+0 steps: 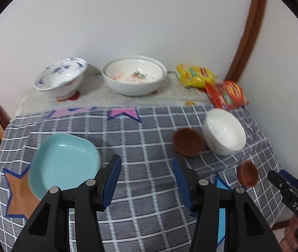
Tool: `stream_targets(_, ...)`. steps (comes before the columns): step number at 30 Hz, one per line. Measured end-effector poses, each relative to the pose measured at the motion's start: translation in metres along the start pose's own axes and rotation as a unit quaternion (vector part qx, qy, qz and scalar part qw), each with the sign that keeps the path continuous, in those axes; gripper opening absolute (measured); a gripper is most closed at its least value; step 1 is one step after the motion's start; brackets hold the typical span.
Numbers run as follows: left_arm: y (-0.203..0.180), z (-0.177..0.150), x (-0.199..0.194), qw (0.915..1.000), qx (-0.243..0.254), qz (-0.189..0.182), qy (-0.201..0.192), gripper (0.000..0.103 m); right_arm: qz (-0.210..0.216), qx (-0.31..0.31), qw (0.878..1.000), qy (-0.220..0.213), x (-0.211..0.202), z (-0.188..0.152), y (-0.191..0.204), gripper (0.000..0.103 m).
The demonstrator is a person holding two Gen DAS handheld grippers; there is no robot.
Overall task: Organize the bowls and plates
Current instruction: 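Move the right gripper to a small brown clay bowl while the left gripper approaches another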
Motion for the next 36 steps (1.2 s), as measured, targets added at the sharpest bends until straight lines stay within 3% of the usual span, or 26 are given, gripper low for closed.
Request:
stream_targets(10, -0.042, -0.008, 0.040, 0.9983, 0.029, -0.017, 0.048, 0.048, -0.015, 0.010, 1.000, 0.024, 0.020, -0.007, -0.052, 0.060)
stream_targets(17, -0.048, -0.009, 0.071, 0.9979, 0.025, -0.003, 0.060, 0.049, -0.006, 0.009, 0.999, 0.031, 0.042, -0.017, -0.066, 0.059)
stream_targets(27, -0.048, -0.010, 0.116, 0.9968, 0.023, 0.010, 0.076, 0.048, 0.005, 0.012, 0.999, 0.051, 0.079, -0.031, -0.073, 0.040)
stream_targets(31, -0.049, -0.011, 0.130, 0.9962, 0.023, 0.007, 0.084, 0.048, 0.009, 0.013, 0.998, 0.056, 0.091, -0.035, -0.071, 0.037)
stream_targets(36, -0.050, -0.012, 0.142, 0.9957, 0.021, 0.000, 0.091, 0.045, 0.012, 0.020, 0.998, 0.061, 0.103, -0.038, -0.069, 0.025)
Point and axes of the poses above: each gripper's, at about its wrist camera, not at the fingertips, and x roughly the way its jaws point, y to its left, z to its top, the point moved 4 cm from there along x, roughly the way its jaws point, and after that the axes turned 14 degrees about -y, right-handed, at the moved point
